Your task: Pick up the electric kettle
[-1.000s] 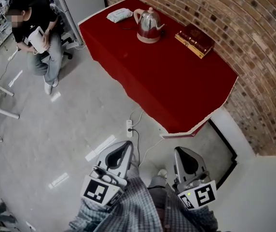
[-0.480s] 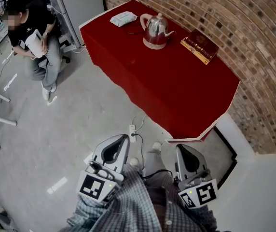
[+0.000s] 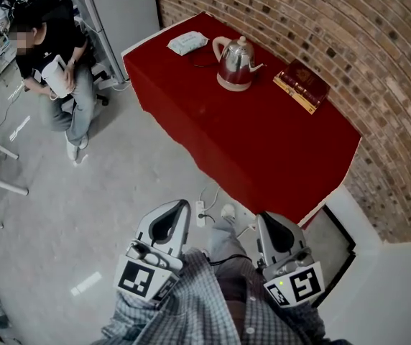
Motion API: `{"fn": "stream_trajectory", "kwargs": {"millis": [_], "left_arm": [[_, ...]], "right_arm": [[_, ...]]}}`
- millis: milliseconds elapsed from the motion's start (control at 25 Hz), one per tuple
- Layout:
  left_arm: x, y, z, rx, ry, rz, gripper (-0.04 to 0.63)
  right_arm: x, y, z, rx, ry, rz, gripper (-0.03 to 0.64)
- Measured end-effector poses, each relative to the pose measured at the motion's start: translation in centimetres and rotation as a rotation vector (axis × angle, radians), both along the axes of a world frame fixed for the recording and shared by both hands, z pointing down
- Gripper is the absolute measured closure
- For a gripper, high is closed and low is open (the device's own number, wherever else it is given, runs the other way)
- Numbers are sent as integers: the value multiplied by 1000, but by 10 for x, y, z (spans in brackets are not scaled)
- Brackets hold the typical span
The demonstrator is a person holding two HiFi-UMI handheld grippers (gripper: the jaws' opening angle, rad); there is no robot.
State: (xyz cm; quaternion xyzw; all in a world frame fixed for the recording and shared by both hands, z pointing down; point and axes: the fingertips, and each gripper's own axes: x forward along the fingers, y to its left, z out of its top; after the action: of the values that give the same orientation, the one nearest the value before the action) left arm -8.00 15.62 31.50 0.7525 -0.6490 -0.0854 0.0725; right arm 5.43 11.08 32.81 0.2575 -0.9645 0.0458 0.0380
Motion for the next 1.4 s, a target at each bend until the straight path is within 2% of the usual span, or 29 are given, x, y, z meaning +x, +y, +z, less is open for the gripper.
{"fn": "stream_trajectory", "kwargs": {"millis": [200,360,840,1000,1400], "left_arm": [[-14,-41,8,-41,-24,-34,589],[-17,-93,1,-7,-10,-32,589],[-26,-222,5,-71,-19,-60,588],[-23,-250,9,-80,-5,-63,589],[-26,-306,17,-91,8,2,589]], "right_arm": [[-15,-44,-3,22,-17,-27,609],[-20,-95,2,12,-22,-32,609],[-29,-230,7,-31,-31,-59,609],[-25,-260,12,-50,-45,-55,610],[-19,-300,23,-85,-46,26,609]]}}
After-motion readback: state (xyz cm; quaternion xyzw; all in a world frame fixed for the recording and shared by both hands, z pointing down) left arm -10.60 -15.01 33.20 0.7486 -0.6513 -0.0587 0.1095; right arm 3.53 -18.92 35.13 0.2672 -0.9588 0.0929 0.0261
